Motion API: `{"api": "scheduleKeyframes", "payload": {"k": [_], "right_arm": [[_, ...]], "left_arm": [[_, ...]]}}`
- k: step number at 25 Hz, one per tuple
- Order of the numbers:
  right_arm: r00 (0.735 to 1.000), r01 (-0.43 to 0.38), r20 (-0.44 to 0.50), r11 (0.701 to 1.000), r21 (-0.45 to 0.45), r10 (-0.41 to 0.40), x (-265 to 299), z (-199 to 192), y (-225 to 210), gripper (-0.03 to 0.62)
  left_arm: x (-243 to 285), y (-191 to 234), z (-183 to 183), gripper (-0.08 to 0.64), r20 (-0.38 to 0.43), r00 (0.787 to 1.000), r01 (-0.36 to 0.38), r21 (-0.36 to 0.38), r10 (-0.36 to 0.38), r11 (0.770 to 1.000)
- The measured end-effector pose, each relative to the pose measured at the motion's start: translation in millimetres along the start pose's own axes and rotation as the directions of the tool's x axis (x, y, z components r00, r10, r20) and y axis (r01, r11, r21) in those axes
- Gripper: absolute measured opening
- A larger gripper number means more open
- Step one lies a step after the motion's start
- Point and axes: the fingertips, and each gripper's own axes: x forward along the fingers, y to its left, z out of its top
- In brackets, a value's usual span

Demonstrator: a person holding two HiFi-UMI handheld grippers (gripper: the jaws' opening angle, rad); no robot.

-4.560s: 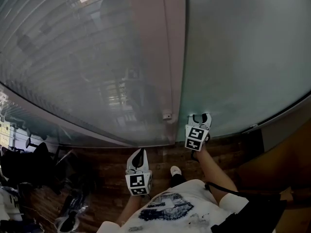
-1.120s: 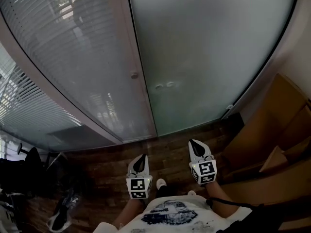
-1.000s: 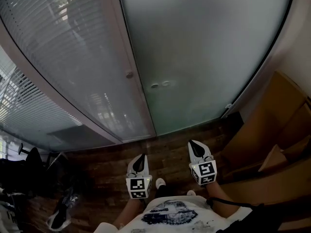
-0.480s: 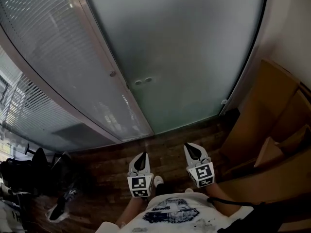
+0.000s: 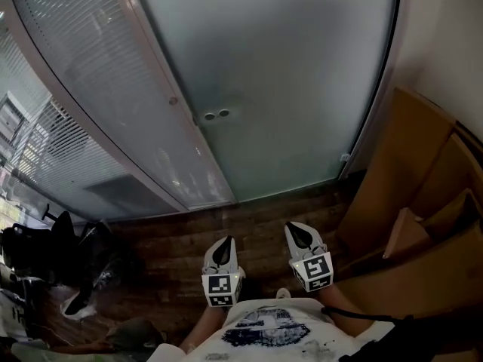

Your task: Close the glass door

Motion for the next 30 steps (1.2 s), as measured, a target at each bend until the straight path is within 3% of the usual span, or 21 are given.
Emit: {"api": "scheduleKeyframes", "payload": {"k": [11,30], "right_arm": [[0.996,-0.082,0.028,0.997,0.006,0.082,-39.4,4.8,45.7,0.008],[1.0,0.021,-0.001,1.0,-0.012,-0.021,-123.7,-13.1,113.9,0.006]], "left_arm": [[-57.0,-20.9,-17.4,0.003,-0.032,0.999,-0.031,-0.012,0.03,0.999],[-155.6,-23.2,-45.8,0.003,0.012,0.999,0.031,-0.009,-0.031,0.999]]}}
